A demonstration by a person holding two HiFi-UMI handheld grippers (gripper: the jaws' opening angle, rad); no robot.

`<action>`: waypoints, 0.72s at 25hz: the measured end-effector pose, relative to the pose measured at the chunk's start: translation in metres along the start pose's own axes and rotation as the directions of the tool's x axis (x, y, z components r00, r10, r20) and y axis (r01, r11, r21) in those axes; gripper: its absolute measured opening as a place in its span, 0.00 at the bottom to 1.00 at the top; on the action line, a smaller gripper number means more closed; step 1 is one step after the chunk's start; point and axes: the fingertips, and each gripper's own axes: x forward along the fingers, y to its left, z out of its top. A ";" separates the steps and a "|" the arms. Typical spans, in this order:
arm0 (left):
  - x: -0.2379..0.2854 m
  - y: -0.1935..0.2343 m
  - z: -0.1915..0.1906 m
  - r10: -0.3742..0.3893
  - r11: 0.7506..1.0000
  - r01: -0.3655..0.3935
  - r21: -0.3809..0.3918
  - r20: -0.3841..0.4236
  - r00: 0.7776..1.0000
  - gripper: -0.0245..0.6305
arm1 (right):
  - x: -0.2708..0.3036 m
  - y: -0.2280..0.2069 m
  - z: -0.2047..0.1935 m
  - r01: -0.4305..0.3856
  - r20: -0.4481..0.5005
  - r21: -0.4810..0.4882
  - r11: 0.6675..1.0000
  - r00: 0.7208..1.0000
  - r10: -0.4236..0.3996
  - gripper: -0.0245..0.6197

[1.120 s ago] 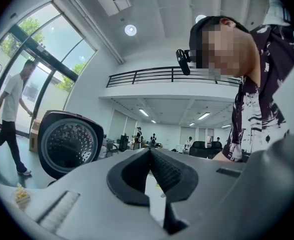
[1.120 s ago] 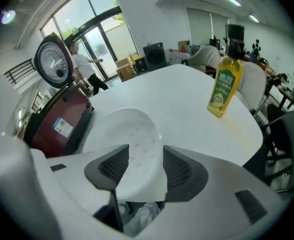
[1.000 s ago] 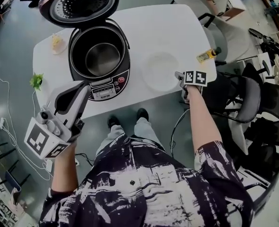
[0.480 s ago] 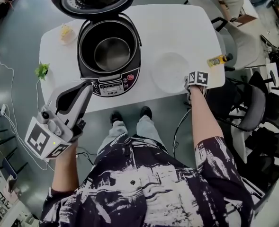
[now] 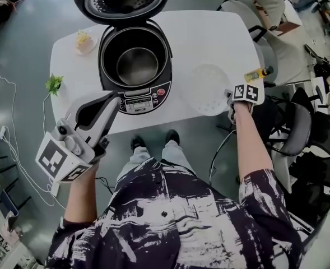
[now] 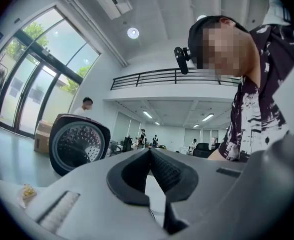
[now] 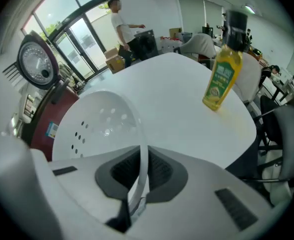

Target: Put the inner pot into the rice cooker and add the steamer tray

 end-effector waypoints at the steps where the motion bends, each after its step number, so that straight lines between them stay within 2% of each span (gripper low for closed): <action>1: -0.001 -0.001 0.002 -0.006 1.000 0.006 0.000 0.008 1.000 0.04 | -0.010 0.008 0.008 -0.017 0.011 -0.020 1.000 1.000 0.017 0.04; 6: -0.009 -0.003 0.018 -0.040 0.999 0.040 0.005 0.070 0.997 0.04 | -0.076 0.069 0.074 -0.106 0.091 -0.154 0.982 0.989 0.121 0.04; 11: -0.031 0.001 0.030 -0.037 0.999 0.036 0.013 0.113 0.993 0.04 | -0.131 0.177 0.141 -0.183 0.138 -0.337 0.924 0.961 0.241 0.04; 15: -0.054 0.007 0.035 -0.007 1.000 0.004 0.018 0.134 0.991 0.04 | -0.129 0.269 0.165 -0.217 0.111 -0.449 0.867 0.949 0.295 0.04; 18: -0.072 0.012 0.036 0.023 0.999 -0.026 0.020 0.137 0.990 0.04 | -0.101 0.318 0.165 -0.228 0.060 -0.468 0.854 0.956 0.288 0.04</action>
